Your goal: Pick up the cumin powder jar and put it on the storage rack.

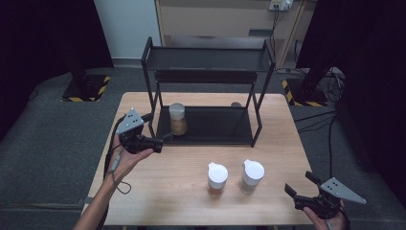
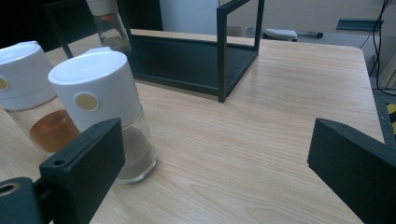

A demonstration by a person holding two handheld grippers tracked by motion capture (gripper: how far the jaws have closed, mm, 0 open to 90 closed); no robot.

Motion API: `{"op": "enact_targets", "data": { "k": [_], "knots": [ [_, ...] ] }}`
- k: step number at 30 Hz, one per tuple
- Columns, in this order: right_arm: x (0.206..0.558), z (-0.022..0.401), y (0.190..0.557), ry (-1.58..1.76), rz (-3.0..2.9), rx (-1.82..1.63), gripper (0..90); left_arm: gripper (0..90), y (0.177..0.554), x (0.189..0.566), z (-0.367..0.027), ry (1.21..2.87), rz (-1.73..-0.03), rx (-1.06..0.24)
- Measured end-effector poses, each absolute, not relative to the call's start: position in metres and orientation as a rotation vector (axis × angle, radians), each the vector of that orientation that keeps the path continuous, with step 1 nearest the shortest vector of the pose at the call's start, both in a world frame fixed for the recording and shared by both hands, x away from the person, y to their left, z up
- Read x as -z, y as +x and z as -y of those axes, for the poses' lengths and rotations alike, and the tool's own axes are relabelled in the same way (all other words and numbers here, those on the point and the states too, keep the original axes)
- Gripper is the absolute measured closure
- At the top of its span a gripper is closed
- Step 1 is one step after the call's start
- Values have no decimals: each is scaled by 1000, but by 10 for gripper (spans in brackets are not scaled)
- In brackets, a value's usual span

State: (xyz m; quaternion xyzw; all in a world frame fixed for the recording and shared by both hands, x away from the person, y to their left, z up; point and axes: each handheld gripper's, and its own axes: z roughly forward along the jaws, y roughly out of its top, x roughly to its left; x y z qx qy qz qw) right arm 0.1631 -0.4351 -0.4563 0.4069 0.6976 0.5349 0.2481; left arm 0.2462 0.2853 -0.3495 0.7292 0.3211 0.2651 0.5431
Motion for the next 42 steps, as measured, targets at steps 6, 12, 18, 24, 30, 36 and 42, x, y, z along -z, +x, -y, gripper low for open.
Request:
{"op": "enact_targets", "data": {
  "k": [6, 12, 18, 24, 30, 36, 42],
  "knots": [
    [456, 435, 163, 1108, -1905, -1454, 44, 13, 225, 363, -297, 1696, -758, -621],
    [456, 434, 163, 1110, -1906, -1452, 44, 14, 208, 379, -305, 1680, -773, -631],
    [456, 434, 163, 1109, -1907, -1449, 44, 13, 198, 397, -306, 1670, -790, -644],
    [456, 434, 163, 1108, -1907, -1451, 44, 13, 188, 413, -307, 1652, -793, -636],
    [456, 434, 163, 1106, -1908, -1449, 44, 14, 172, 429, -311, 1638, -802, -652],
    [455, 434, 163, 1109, -1909, -1447, 44, 16, 162, 449, -315, 1619, -824, -641],
    [455, 433, 163, 1111, -1910, -1445, 44, 17, 154, 463, -317, 1632, -849, -642]
  ]
}}
